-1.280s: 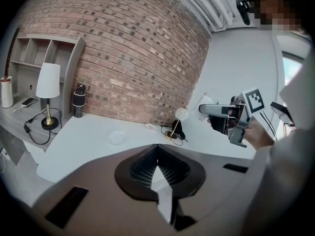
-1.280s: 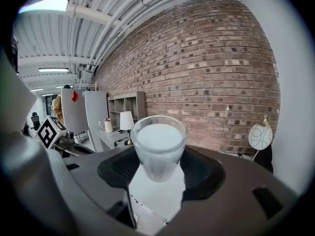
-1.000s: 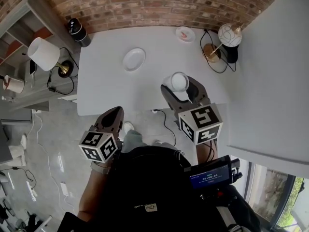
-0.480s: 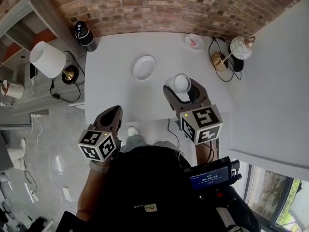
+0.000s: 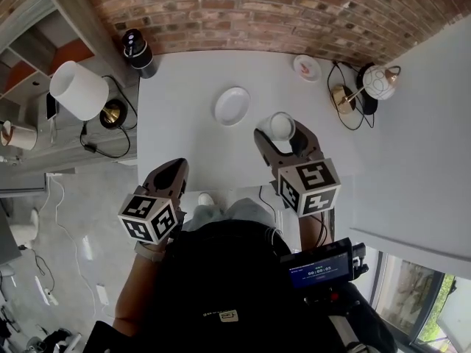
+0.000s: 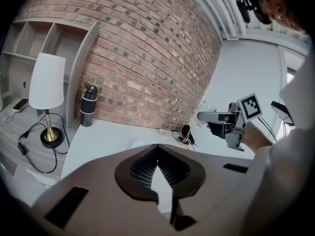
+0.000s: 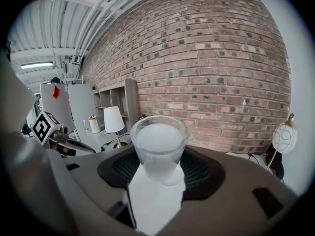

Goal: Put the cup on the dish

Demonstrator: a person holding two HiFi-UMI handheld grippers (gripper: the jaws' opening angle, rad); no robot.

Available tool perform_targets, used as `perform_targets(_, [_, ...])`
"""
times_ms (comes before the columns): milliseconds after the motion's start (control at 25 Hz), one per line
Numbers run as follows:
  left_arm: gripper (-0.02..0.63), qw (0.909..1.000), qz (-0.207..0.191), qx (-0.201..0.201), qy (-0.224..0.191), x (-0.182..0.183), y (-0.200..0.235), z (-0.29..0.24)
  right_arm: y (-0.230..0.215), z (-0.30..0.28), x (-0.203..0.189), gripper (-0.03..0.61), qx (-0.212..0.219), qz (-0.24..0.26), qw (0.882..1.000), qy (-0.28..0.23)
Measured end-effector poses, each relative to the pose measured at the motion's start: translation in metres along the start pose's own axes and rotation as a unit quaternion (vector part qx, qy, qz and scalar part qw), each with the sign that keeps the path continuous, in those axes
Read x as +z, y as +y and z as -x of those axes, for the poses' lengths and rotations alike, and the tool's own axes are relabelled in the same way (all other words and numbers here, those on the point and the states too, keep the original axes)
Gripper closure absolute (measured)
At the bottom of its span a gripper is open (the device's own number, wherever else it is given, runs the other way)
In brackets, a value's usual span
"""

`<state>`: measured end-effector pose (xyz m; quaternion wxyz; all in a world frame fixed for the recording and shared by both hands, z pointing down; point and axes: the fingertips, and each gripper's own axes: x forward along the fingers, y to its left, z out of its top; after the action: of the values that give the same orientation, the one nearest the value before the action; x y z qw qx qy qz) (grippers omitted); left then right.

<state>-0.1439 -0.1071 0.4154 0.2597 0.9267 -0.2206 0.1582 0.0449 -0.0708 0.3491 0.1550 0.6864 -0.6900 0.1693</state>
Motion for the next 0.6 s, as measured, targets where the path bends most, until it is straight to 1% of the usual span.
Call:
perform_targets(240, [0.609, 0.9999, 0.008, 0.009, -0.002, -0.001, 0.007, 0.004, 0.002, -0.013, -0.001, 0.318, 0.008, 0.006, 1.000, 0.011])
perform_targets(600, [0.609, 0.9992, 0.025, 0.032, -0.006, 0.001, 0.007, -0.006, -0.008, -0.036, -0.002, 0.318, 0.036, 0.014, 0.999, 0.025])
